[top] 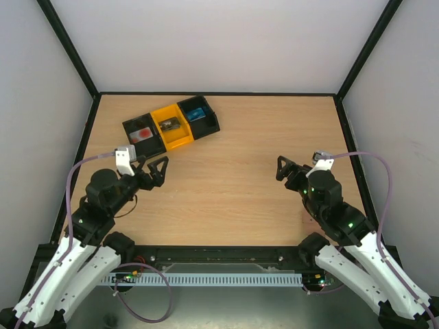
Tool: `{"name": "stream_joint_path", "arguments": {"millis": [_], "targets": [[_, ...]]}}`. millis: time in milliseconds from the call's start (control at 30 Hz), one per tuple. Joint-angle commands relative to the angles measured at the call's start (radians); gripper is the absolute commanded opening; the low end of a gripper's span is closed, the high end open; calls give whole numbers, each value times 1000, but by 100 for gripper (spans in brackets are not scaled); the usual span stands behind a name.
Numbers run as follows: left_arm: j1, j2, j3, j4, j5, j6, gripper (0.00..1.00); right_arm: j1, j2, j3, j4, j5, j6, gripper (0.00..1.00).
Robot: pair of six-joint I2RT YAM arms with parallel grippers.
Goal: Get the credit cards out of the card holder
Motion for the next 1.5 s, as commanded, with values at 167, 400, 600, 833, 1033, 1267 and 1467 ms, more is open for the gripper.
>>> {"name": "stream_joint_path", "arguments": {"millis": [167, 400, 600, 833, 1033, 1267, 1467], "targets": [[4, 68, 20, 0, -112, -43, 100, -3, -3, -10, 9, 10, 3, 98], [4, 270, 62, 9, -64, -115, 100, -3, 48, -67, 36, 52, 213, 98], [4, 329, 97, -10, -6, -88, 100, -3, 241, -8, -52, 296, 250, 98], [5, 272, 93, -48, 3, -40, 100, -122, 428, 3, -75, 447, 324, 97], [4, 201, 64, -58, 3, 15, 100, -350, 523, -25, -113, 322, 394, 97], [4, 193, 38, -72, 6, 30, 100, -500, 491, -153, -138, 179, 485, 97], [4, 206, 41, -66, 10, 32, 100, -631, 480, -259, -59, 66, 441, 98]]}}
